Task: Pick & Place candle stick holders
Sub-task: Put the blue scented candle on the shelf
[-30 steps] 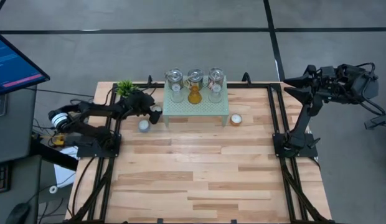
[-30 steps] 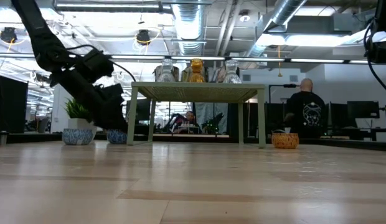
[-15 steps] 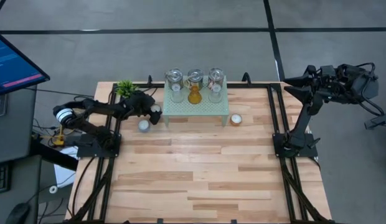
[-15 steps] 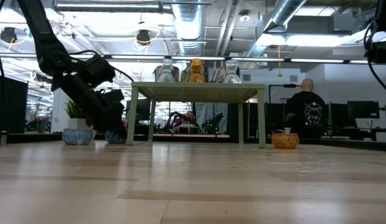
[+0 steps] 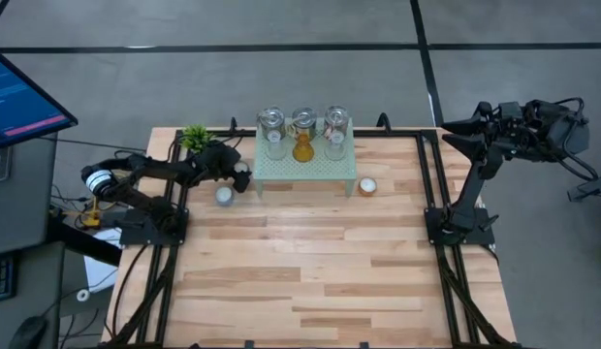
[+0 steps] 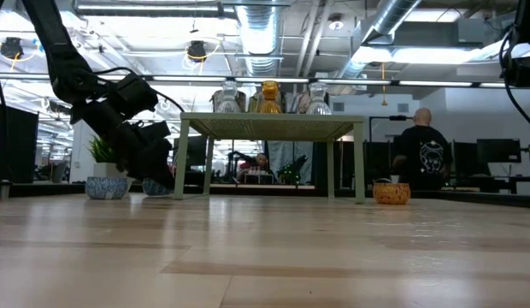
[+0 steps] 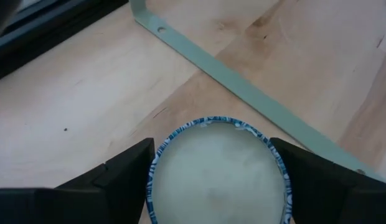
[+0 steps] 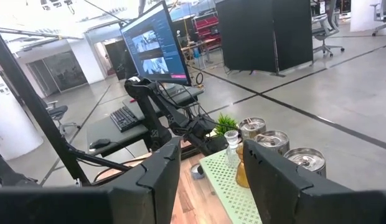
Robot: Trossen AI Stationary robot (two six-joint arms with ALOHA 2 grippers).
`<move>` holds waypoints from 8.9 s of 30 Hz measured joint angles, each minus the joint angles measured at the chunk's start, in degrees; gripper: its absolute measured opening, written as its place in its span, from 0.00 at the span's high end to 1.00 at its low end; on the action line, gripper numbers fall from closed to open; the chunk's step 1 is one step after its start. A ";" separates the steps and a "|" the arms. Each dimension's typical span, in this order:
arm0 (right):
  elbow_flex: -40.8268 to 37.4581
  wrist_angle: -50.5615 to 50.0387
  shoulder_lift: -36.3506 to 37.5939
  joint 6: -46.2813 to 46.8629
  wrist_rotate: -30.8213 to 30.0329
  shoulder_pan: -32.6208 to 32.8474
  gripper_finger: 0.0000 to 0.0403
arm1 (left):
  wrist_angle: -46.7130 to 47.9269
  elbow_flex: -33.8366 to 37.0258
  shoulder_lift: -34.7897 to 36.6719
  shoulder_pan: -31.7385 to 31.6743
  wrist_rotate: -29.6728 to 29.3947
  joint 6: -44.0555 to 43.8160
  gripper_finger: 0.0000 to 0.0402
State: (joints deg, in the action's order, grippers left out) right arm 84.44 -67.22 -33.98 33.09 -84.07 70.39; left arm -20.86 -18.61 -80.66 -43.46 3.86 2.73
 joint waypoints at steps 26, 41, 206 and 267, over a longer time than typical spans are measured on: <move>0.00 -0.02 -0.02 -0.01 0.02 0.02 0.59 | 24.07 0.02 32.62 3.23 -2.19 -12.06 0.27; 0.00 -0.04 -0.02 -0.03 0.02 0.02 0.59 | 26.58 -4.41 45.07 12.25 -2.16 -24.67 0.31; -1.95 46.27 -84.50 -12.98 91.46 -62.85 0.40 | 55.48 -20.83 32.28 82.77 -27.03 -54.02 0.38; -17.33 60.38 -72.77 -11.61 85.80 -57.77 0.46 | -14.52 -7.93 -16.20 59.17 -7.90 -34.69 0.90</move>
State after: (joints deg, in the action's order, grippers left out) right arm 67.11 -6.84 -106.74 21.47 1.72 12.62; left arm -35.38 -26.55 -96.86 15.70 -4.05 -31.95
